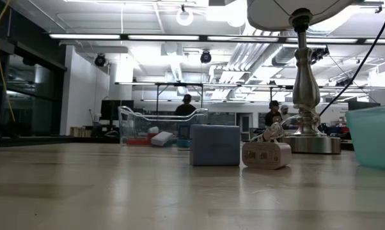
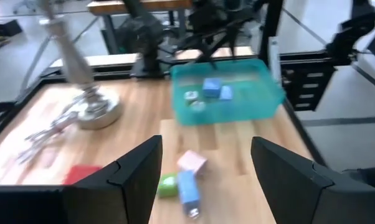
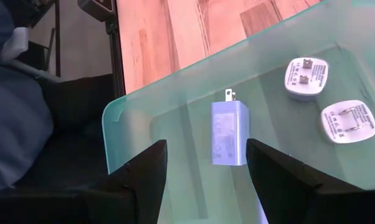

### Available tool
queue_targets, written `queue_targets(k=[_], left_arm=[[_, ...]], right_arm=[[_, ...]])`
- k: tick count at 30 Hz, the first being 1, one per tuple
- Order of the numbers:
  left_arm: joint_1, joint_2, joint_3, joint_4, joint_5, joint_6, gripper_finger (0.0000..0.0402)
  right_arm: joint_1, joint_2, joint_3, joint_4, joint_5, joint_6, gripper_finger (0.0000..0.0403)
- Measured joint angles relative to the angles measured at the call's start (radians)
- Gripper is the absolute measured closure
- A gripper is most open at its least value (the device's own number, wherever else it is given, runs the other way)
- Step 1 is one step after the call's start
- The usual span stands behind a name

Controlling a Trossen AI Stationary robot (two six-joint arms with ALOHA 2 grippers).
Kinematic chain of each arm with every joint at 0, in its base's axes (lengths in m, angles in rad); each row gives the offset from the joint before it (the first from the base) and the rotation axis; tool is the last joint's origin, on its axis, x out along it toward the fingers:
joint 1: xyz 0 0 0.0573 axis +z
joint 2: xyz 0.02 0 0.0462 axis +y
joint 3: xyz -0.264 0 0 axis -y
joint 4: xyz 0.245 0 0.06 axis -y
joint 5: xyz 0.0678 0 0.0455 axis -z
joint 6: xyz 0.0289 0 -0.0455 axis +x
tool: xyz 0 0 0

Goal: Pick & Place Office items
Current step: Put the light blue charger adapter into the green bin

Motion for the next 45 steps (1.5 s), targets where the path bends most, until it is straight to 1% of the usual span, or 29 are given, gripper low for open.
queue_targets(k=[5, 10, 16, 24, 28, 33, 39, 45], left_arm=[[0.047, -0.170, -0.158, 0.026, 0.002, 0.010, 0.0164], [0.071, -0.329, -0.304, 0.076, 0.036, 0.049, 0.0164], [0.073, -0.513, -0.451, 0.086, 0.036, 0.050, 0.0164], [0.058, -0.765, -0.607, 0.083, 0.054, 0.062, 0.0164], [0.038, -0.891, -0.667, 0.084, 0.058, 0.088, 0.0164], [0.021, -1.027, -0.716, 0.075, 0.059, 0.165, 0.0164], [0.023, -1.154, -0.745, 0.011, 0.049, 0.171, 0.0164], [0.063, -1.155, -0.749, 0.003, -0.006, 0.175, 0.0164]], right_arm=[[0.000, 0.000, 0.000, 0.000, 0.000, 0.000, 0.0198], [0.000, 0.000, 0.000, 0.000, 0.000, 0.000, 0.0198], [0.000, 0.000, 0.000, 0.000, 0.000, 0.000, 0.0198], [0.000, 0.000, 0.000, 0.000, 0.000, 0.000, 0.0198], [0.000, 0.000, 0.000, 0.000, 0.000, 0.000, 0.0198], [0.000, 0.000, 0.000, 0.000, 0.000, 0.000, 0.0198], [0.000, 0.000, 0.000, 0.000, 0.000, 0.000, 0.0198], [0.000, 0.000, 0.000, 0.000, 0.000, 0.000, 0.0198]])
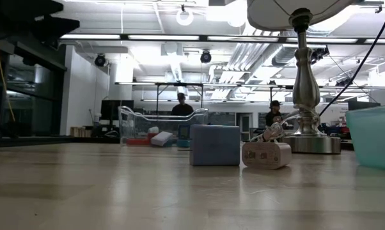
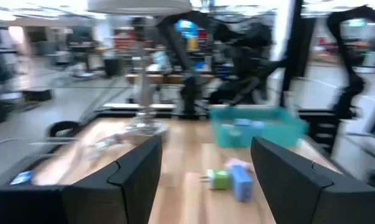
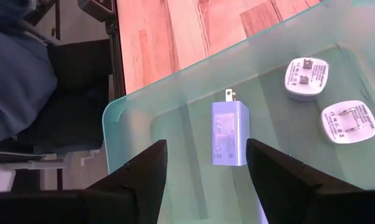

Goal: Pick & Place Office items
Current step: Put the light blue charger adapter into the green bin

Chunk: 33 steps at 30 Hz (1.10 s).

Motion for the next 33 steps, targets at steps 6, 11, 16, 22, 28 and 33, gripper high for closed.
queue_targets(k=[6, 11, 16, 22, 28, 33], left_arm=[[0.093, 0.000, 0.000, -0.004, -0.037, 0.000, 0.0164], [0.193, 0.000, 0.000, -0.004, -0.032, 0.014, 0.0164], [0.293, 0.000, 0.000, -0.007, 0.021, 0.038, 0.0164], [0.390, 0.000, -0.035, -0.008, 0.259, 0.037, 0.0164], [0.460, 0.000, -0.122, 0.109, 0.355, 0.010, 0.0164], [0.509, 0.001, -0.175, 0.184, 0.388, -0.011, 0.0164]], right_arm=[[0.000, 0.000, 0.000, 0.002, 0.000, 0.000, 0.0198], [0.000, 0.000, 0.000, 0.003, 0.000, 0.000, 0.0198], [0.000, 0.000, 0.000, 0.006, 0.000, 0.000, 0.0198], [0.000, 0.000, 0.000, 0.007, 0.000, 0.000, 0.0198], [0.000, 0.000, 0.000, 0.007, 0.000, 0.000, 0.0198], [0.000, 0.000, 0.000, 0.007, 0.000, 0.000, 0.0198]])
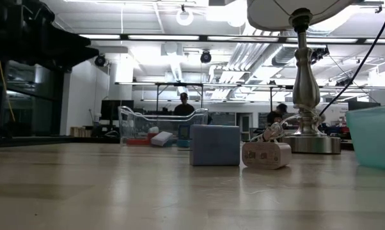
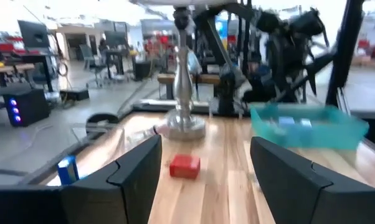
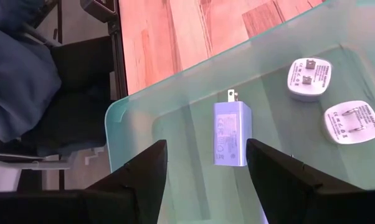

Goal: Pick & Place Office items
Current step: Put the light blue charger adapter into the green bin

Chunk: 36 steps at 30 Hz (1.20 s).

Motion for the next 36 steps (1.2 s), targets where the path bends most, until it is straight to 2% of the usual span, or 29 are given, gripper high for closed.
queue_targets(k=[16, 24, 32, 36], left_arm=[[0.092, 0.003, -0.014, -0.089, 0.140, -0.036, 0.0164], [0.098, 0.006, -0.015, -0.090, 0.142, -0.031, 0.0164], [0.098, 0.006, -0.015, -0.088, 0.143, 0.054, 0.0164], [0.098, 0.006, -0.016, -0.086, 0.143, 0.033, 0.0164]], right_arm=[[0.000, 0.000, 0.000, 0.006, 0.000, 0.000, 0.0198], [0.000, 0.000, 0.000, 0.015, 0.000, 0.000, 0.0198], [0.000, 0.000, 0.000, 0.015, 0.000, 0.000, 0.0198], [0.000, 0.000, 0.000, 0.015, 0.000, 0.000, 0.0198]])
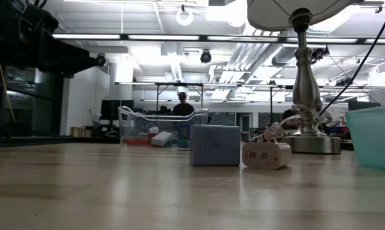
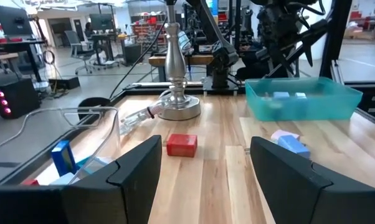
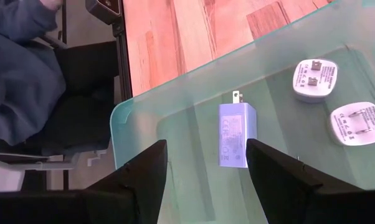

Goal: Pick & Place Office items
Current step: Put the light blue charger adapter into the green bin

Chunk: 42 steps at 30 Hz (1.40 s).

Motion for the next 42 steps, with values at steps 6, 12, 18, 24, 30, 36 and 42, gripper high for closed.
queue_targets(k=[6, 12, 18, 24, 30, 36, 42], left_arm=[[0.000, 0.000, 0.000, 0.005, 0.000, -0.017, 0.0164], [0.000, 0.000, 0.000, 0.008, 0.000, -0.019, 0.0164], [0.000, 0.000, 0.000, 0.009, 0.000, -0.019, 0.0164], [0.000, 0.000, 0.000, 0.009, 0.000, -0.019, 0.0164], [0.000, 0.000, 0.000, 0.009, 0.000, -0.019, 0.0164], [0.000, 0.000, 0.000, 0.009, 0.000, -0.019, 0.0164], [0.000, 0.000, 0.000, 0.009, 0.000, -0.019, 0.0164]], right_arm=[[0.000, 0.000, 0.000, 0.000, 0.000, 0.000, 0.0198], [0.000, 0.000, 0.000, 0.000, 0.000, 0.000, 0.0198], [0.000, 0.000, 0.000, 0.000, 0.000, 0.000, 0.0198], [0.000, 0.001, 0.000, 0.001, -0.152, -0.097, 0.0198], [0.001, 0.001, 0.000, 0.022, -0.244, -0.105, 0.0198], [0.000, 0.001, 0.000, 0.032, -0.182, -0.102, 0.0198], [0.000, 0.001, 0.000, 0.095, 0.012, -0.105, 0.0198]])
